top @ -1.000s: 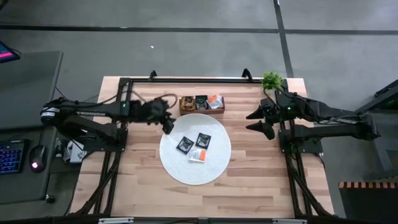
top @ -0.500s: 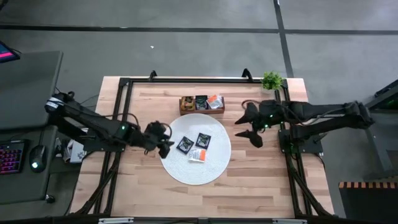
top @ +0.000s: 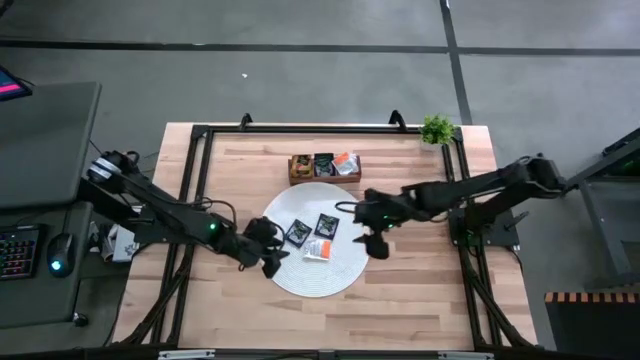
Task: Pick & Place Tea
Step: Put the white tea bag into the right section of the wooden organizer
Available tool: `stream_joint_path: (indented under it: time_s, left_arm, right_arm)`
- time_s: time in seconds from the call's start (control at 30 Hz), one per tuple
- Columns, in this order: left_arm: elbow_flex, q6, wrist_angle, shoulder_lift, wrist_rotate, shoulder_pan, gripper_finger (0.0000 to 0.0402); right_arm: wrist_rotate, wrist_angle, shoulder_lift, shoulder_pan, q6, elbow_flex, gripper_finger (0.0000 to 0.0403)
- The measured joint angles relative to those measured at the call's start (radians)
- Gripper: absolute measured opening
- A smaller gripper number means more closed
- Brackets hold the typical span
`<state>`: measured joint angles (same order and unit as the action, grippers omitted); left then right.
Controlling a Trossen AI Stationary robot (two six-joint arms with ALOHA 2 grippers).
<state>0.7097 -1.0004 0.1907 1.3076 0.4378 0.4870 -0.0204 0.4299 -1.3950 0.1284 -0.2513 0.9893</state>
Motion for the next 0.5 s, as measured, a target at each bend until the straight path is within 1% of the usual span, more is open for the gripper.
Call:
stream_joint_path:
  time_s: [0.1, 0.23, 0.4, 0.5]
  left_arm:
    - [0.0, 0.0, -0.069, 0.041, -0.032, 0.0, 0.0186]
    - [0.0, 0.0, -0.125, 0.096, -0.039, -0.002, 0.0186]
    - [0.0, -0.019, -0.152, 0.141, -0.045, -0.002, 0.0186]
    - [0.0, -0.03, -0.151, 0.15, -0.048, -0.002, 0.0186]
  right_arm:
    - [-0.042, -0.06, -0.069, -0.001, -0.052, -0.001, 0.0264]
    - [-0.06, -0.128, -0.136, -0.001, -0.09, 0.011, 0.0249]
    - [-0.063, -0.173, -0.173, -0.001, -0.089, 0.027, 0.0207]
    - [-0.039, -0.187, -0.176, -0.002, -0.074, 0.027, 0.0175]
